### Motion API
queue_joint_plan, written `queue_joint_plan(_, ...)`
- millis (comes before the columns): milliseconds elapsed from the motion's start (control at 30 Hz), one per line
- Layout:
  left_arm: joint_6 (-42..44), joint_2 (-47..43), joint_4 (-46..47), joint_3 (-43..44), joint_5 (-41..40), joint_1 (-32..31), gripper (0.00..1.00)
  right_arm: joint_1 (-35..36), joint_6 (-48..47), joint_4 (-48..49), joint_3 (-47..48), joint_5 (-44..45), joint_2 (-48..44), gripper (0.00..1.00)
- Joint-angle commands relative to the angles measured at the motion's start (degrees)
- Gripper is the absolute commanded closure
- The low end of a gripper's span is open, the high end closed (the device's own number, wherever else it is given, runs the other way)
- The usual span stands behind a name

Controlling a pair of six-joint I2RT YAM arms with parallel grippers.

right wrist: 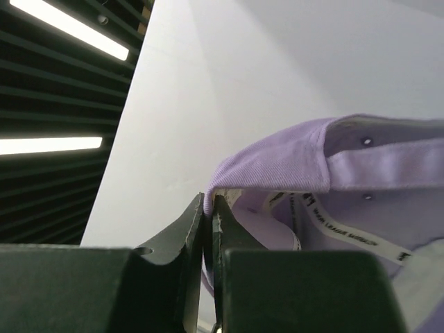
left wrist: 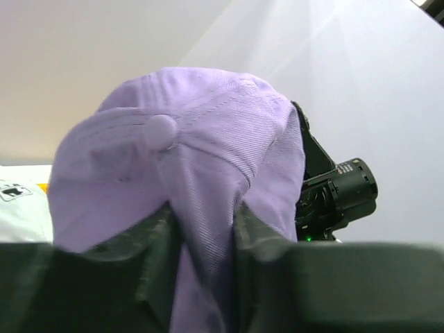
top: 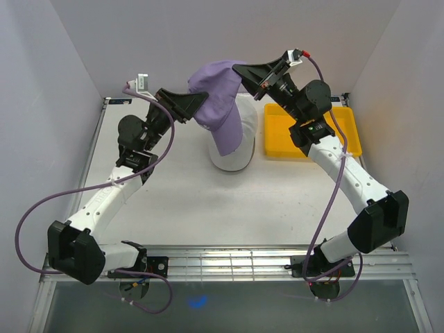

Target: Stack the hats

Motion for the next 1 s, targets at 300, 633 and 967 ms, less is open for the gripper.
queue_joint_plan(300,4.5,8.3,-12.2,14.1,3.0,0.3,0.94,-10.4,-6.8,-5.7,9.6,-12.5,9.5,0.8)
queue_joint_plan(633,10.0,17.6,-21.7,27.9,-0.4,-0.9,1.0,-13.6,-14.5,-11.1,11.5,-17.4,14.7,0.32)
queue_joint_plan(967,12.0,19.9,-28.7,34.4,-5.9,-1.4,1.0,-17.3,-17.2,-9.9,-0.6,-14.7,7.6,0.17)
